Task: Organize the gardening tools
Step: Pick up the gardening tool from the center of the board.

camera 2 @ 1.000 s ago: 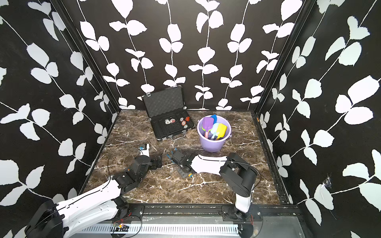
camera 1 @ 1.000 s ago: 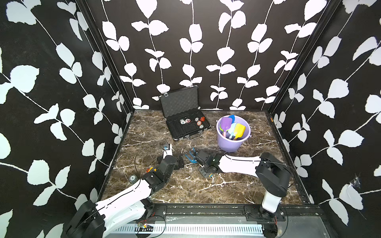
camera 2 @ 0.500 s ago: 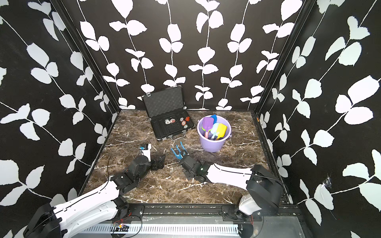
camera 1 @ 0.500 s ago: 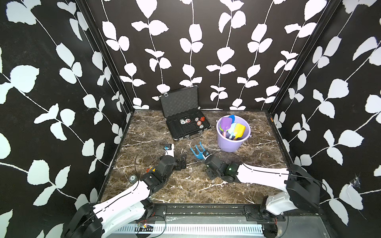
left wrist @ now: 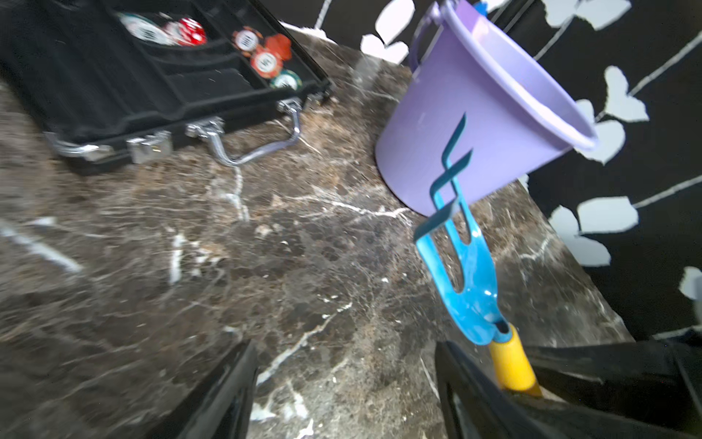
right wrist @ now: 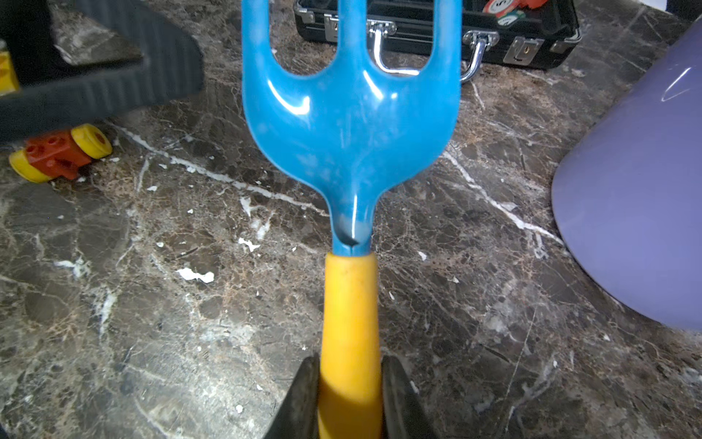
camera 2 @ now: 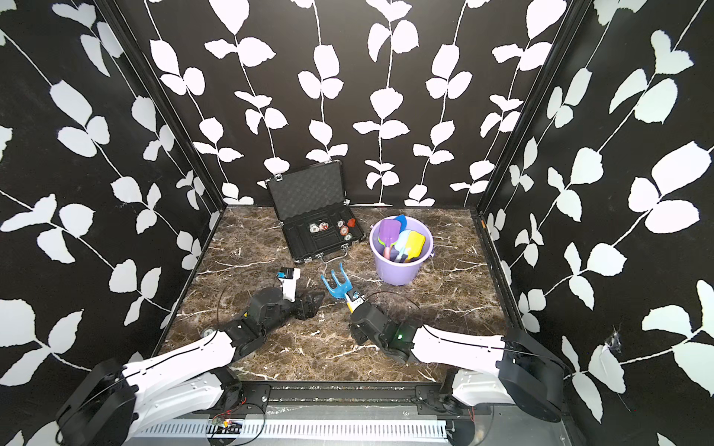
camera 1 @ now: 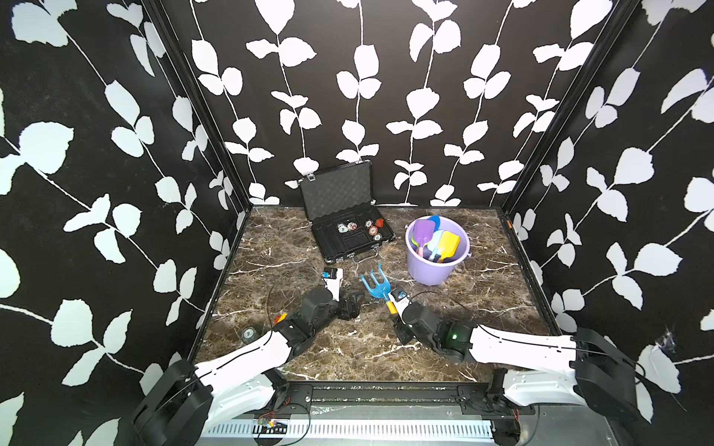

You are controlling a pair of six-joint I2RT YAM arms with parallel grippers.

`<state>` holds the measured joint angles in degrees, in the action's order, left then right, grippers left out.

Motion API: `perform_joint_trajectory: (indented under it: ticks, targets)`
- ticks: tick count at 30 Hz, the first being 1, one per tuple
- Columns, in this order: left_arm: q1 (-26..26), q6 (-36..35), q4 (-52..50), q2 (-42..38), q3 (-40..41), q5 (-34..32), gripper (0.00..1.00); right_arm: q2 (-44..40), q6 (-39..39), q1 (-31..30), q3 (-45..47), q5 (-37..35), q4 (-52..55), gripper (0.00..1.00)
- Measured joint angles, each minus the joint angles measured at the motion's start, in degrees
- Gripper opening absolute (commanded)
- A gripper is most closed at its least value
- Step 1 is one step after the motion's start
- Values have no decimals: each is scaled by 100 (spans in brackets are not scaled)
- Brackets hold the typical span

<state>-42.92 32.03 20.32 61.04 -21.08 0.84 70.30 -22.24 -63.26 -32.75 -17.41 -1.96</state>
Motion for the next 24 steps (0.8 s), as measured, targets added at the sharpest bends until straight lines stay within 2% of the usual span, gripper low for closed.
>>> perform_joint_trajectory:
  ticks: [3, 10, 16, 24]
  targets:
    - [0, 85, 393, 361, -44, 393, 59, -142, 2, -24, 98, -35, -127, 0]
    - [0, 275, 1180, 876, -149, 1034, 58, -341, 2, -63, 275, -216, -313, 0]
    - [0, 317, 1377, 844, -149, 1252, 58, -669, -7, -81, 498, -439, -391, 0]
    - [0, 317, 1373, 321, -149, 1364, 63, -1152, -26, -83, 798, -608, -509, 0]
